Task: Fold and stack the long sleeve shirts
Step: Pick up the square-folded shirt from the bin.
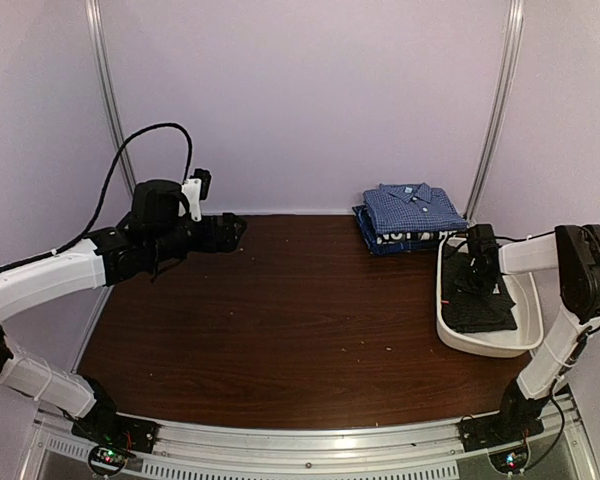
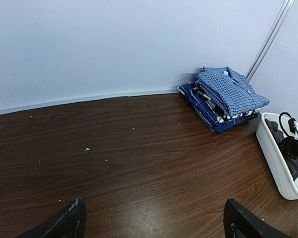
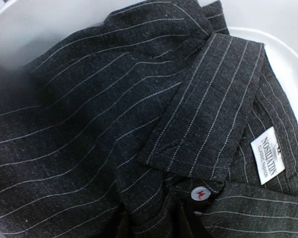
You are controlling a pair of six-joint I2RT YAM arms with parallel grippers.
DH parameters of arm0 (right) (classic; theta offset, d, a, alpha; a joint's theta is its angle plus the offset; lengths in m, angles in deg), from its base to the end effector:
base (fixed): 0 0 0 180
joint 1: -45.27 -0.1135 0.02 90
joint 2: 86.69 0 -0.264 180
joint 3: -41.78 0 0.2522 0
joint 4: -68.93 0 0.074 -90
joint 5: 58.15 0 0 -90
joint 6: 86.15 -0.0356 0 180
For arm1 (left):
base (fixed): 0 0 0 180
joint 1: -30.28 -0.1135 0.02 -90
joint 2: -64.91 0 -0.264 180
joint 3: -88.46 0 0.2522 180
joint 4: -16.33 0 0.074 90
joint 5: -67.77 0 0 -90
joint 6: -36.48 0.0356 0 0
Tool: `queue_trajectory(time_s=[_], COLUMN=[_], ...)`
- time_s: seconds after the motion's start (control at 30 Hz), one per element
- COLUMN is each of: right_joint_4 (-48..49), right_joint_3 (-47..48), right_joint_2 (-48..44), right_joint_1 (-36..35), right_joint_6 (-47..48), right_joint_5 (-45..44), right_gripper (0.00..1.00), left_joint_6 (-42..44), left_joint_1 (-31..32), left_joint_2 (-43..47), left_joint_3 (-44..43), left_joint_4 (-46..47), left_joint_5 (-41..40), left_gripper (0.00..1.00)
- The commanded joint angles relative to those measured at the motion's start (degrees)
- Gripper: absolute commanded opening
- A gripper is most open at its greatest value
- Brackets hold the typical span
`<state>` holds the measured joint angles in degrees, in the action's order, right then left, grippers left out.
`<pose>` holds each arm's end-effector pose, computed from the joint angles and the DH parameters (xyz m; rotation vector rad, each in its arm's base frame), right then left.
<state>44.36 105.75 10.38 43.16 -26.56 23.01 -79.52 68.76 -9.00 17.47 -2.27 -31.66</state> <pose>0.3221 0.0064 0.1455 0.6810 2.4667 0.0178 0.2386 -0.1822 0.3143 0.1049 1.9837 -0.5818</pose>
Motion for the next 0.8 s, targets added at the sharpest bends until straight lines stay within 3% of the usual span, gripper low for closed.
queue_trajectory(time_s=[0.0, 0.13, 0.43, 0.77], right_joint_4=[0.2, -1.4, -4.8, -5.8], right_joint_3=[-0.4, 1.3, 9.5, 24.1], right_joint_2=[-2.0, -5.7, -16.4, -24.8], right_joint_1=[0.3, 0.4, -0.8, -9.7], right_joint_6=[0.3, 1.2, 7.5, 14.7], right_joint_5=[0.0, -1.6, -1.1, 1.8], right_gripper=[0.2, 0.0, 0.0, 0.0], left_joint_6=[1.1, 1.1, 1.0, 1.0], left_joint_1=[0.1, 0.1, 0.1, 0.1], left_joint_2=[0.7, 0.4, 0.2, -1.0], left_joint_3=[-0.5, -0.8, -1.7, -3.9], left_joint_4=[1.2, 0.9, 0.7, 0.2], left_joint_5=[-0.1, -0.2, -1.2, -0.5], left_gripper=[0.98, 0.98, 0.98, 0.98])
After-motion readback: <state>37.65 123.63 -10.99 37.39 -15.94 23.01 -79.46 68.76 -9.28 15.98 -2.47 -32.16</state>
